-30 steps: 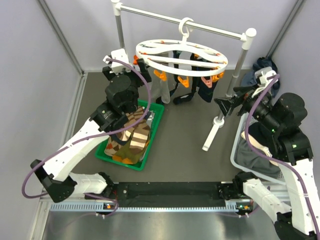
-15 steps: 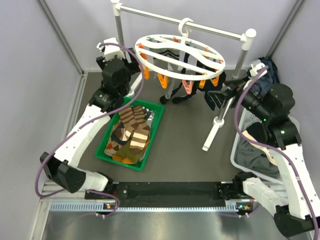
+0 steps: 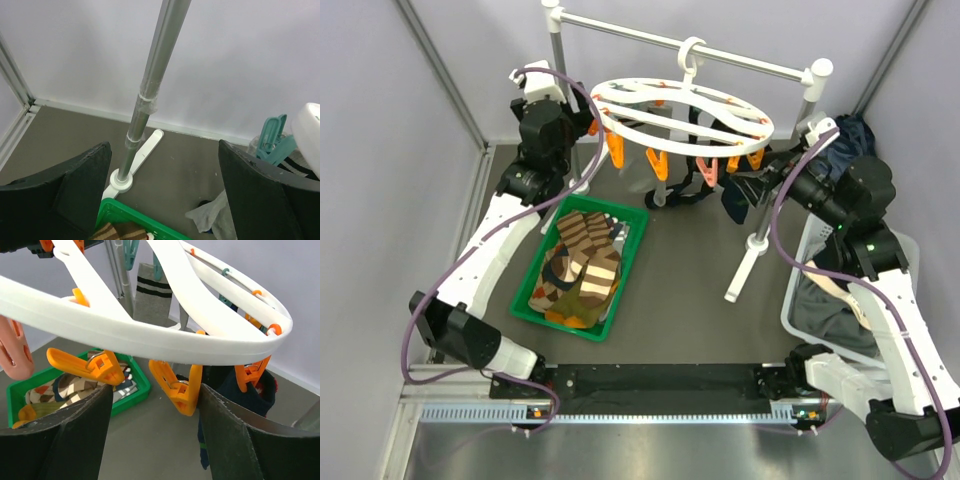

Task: Clip the socks to the hanger
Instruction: Open the clamp at the hanger.

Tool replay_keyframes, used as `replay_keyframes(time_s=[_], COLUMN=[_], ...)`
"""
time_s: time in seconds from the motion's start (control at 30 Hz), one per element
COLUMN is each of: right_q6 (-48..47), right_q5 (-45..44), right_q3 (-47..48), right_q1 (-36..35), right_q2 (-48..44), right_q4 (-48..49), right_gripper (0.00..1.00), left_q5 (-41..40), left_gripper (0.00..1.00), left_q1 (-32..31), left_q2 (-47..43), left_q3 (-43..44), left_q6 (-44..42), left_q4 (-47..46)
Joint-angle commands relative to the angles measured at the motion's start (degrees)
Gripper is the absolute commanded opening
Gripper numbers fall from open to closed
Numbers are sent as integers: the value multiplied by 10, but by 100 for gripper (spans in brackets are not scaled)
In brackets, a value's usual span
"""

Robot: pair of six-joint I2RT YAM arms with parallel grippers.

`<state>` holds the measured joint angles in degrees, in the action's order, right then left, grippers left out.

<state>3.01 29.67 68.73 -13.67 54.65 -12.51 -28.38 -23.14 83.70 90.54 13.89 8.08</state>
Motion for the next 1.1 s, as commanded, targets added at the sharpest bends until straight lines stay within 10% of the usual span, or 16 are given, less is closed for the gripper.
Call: replay_keyframes(time_s=[0.0, 0.4, 0.8, 1.07], right_q6=[-17, -27, -34, -6], right_q5=[-12, -75, -61, -186], right_q3=[32, 46, 54, 67], right_q1=[-6, -6, -9, -127], right_q2=[12, 19, 12, -12], right_q4=[29, 38, 18, -47], right_gripper=[67, 53, 19, 13], left_q5=[27, 45, 85, 177], left_gripper=[92, 93, 97, 99], left_q1=[12, 19, 20, 19], left_q2=[13, 9, -65, -198], left_q3=[32, 36, -17, -150], left_q6=[8, 4, 3, 19], left_q4=[-2, 12, 36, 34])
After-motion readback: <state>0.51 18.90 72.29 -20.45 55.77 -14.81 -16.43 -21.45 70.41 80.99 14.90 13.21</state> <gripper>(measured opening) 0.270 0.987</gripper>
